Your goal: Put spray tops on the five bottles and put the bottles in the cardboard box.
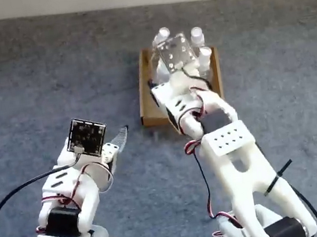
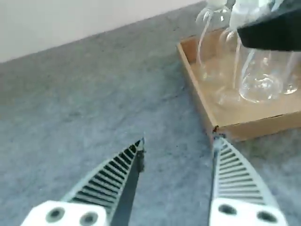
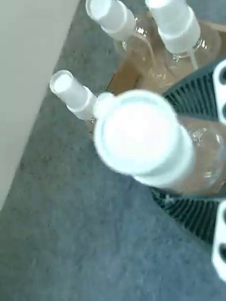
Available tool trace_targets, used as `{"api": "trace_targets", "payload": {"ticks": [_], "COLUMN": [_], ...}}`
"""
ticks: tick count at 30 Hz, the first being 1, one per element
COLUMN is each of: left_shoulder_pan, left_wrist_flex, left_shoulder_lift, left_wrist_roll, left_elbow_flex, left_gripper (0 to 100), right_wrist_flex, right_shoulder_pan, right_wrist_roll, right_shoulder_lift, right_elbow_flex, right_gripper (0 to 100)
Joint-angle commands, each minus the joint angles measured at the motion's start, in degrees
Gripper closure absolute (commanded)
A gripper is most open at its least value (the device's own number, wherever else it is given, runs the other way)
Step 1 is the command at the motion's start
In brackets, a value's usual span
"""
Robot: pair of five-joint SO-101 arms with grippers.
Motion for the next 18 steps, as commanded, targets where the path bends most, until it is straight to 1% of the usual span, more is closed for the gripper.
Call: {"api": "trace_targets", "payload": {"ticks": [1,10,13,18], "left_shoulder_pan": [-0.57,-0.57,-0.57,-0.57], "left_wrist_flex": [-1.14,-1.14,-1.14,-1.14], "left_shoulder_lift": [-0.66,-0.66,-0.66,-0.66], "left_wrist_roll": [-0.44,-0.44,-0.44,-0.44], "left_elbow_flex": [-0.40,-0.40,-0.40,-0.40], "left_gripper": [79,79,79,79], "right_wrist_flex": [-6.29,-7.60,-7.60,-11.65], "right_shoulder_pan": [0.75,0.40,0.40,0.40], "right_wrist_roll": [0.35,0.26,-2.02,-3.16], "right_shoulder_lift": [-0.31,-0.22,-0.22,-0.13], "right_elbow_flex": [2.07,6.37,7.43,7.52], "right_gripper": [99.5,99.5,99.5,99.5]}}
